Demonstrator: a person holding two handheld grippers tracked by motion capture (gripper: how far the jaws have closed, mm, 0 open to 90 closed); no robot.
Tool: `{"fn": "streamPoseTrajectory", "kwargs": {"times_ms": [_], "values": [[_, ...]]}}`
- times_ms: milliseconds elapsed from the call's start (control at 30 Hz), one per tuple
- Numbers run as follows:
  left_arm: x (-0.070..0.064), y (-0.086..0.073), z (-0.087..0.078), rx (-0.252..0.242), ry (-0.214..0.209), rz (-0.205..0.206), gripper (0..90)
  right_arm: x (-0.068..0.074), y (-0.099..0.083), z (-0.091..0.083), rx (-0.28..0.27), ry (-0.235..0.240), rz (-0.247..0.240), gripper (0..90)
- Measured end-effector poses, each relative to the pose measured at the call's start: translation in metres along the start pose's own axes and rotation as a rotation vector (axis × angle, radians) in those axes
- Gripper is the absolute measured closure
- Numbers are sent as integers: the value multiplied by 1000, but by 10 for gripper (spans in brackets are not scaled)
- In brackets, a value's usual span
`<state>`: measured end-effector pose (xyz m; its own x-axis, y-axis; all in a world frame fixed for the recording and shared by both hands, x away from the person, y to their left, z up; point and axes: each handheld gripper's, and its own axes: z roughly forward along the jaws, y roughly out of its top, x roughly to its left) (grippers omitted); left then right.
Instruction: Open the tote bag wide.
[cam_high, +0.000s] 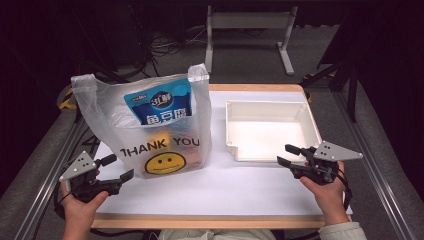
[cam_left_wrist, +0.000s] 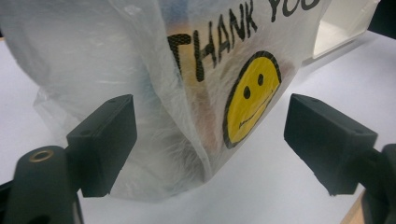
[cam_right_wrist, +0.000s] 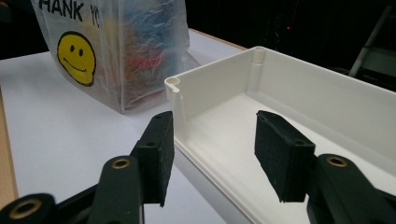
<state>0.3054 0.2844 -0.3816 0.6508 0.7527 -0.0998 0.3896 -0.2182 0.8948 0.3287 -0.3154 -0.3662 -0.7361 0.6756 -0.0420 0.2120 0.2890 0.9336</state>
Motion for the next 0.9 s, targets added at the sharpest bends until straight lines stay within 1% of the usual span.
{"fn": "streamPoseTrajectory", "kwargs": {"times_ms": [67,133,167,200,267,300,433,567,600,667,767,900], "values": [[2,2,-4,-3,-11,-16,159,1,1,0,1,3,-2,483],[3,7,-5,28,-22,-53,138,2,2,1,6,1,-7,480],[2,9,-6,48,-21,-56,117,2,1,1,8,1,-6,479],[1,11,-8,57,-13,-44,113,2,1,2,11,0,-4,477],[0,15,-11,62,-13,-40,111,1,1,4,16,3,-1,471],[1,16,-13,58,-10,-38,107,1,1,4,19,2,-3,469],[8,21,-19,48,-1,-65,97,3,0,6,27,4,-6,463],[15,27,-25,30,17,-62,79,4,1,6,30,3,-12,458],[15,27,-25,30,17,-62,78,4,1,6,30,3,-12,458],[20,30,-27,19,21,-62,75,4,1,6,29,4,-13,454],[25,34,-30,7,27,-72,68,4,1,7,29,4,-14,450],[31,38,-32,-31,15,-91,45,5,2,8,32,5,-15,441]]}}
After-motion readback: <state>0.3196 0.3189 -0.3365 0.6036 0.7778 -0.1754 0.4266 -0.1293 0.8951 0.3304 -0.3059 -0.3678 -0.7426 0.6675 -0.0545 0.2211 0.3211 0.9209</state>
